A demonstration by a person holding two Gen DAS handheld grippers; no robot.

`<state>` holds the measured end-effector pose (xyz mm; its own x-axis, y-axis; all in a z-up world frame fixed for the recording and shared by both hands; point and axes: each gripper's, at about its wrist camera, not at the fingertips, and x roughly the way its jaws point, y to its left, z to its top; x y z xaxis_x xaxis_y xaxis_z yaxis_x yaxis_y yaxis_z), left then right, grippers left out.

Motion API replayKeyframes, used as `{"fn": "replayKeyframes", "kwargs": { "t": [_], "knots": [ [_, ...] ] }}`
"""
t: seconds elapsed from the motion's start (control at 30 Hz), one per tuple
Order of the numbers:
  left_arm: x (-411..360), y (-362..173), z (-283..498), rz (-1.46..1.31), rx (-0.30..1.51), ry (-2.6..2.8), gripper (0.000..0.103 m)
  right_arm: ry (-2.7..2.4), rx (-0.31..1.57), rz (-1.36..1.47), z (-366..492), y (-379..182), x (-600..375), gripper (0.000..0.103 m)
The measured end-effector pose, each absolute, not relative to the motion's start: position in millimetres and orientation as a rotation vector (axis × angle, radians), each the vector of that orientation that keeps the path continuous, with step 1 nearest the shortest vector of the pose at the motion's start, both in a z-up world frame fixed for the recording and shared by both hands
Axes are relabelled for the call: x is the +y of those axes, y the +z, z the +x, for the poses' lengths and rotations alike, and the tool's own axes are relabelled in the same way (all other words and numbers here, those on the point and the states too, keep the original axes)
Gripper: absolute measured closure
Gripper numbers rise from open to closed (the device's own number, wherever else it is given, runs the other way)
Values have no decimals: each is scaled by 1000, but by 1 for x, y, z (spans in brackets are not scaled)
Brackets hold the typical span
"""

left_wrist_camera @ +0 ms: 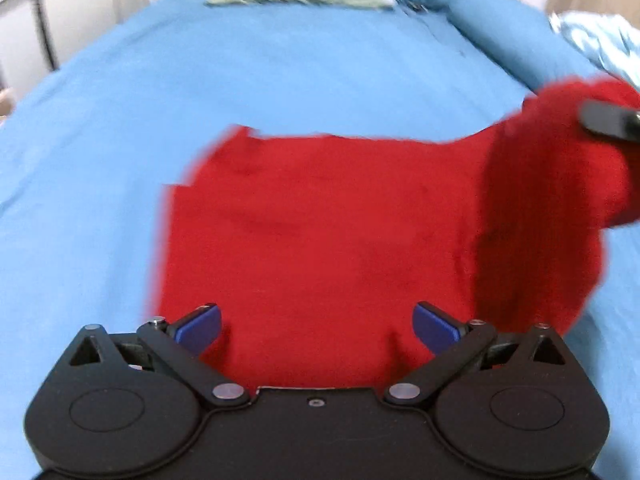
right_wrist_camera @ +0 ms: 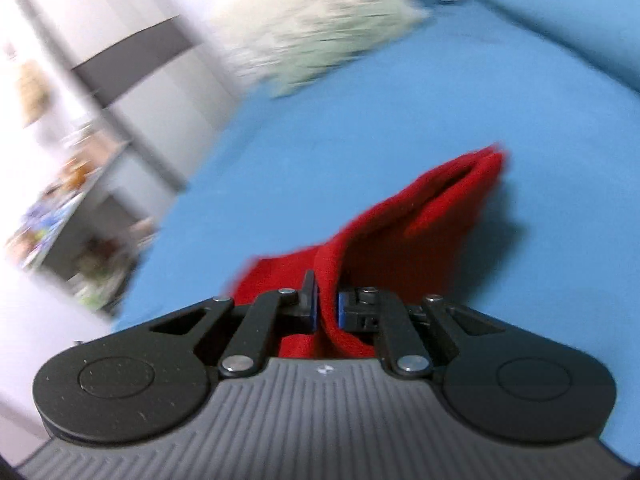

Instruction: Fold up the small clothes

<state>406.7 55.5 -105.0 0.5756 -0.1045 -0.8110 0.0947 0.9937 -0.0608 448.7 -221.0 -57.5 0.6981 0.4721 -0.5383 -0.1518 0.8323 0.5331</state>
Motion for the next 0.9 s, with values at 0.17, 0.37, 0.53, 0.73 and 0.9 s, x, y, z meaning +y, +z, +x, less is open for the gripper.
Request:
{"fn": "replayKeyframes", "kwargs": {
  "t": [0.17,0.37,0.53,0.73,0.9],
  "knots": [
    [126,-115,369,5,944,-21,0,676,839,236,473,-75,-71,80],
    [152,-148,334,47,985,-27,0,708,1009,-38,475,-155,33,78],
    [153,-148,329,-1,947,-66,0,734,920,9,466,-131,18,19],
    [147,-138,331,-33,878,-95,0,631,695,57,429,-85,-60,10],
    [137,-136,343,-106,869,-69,0,429,673,-66,379,-121,-100,10]
  ]
}}
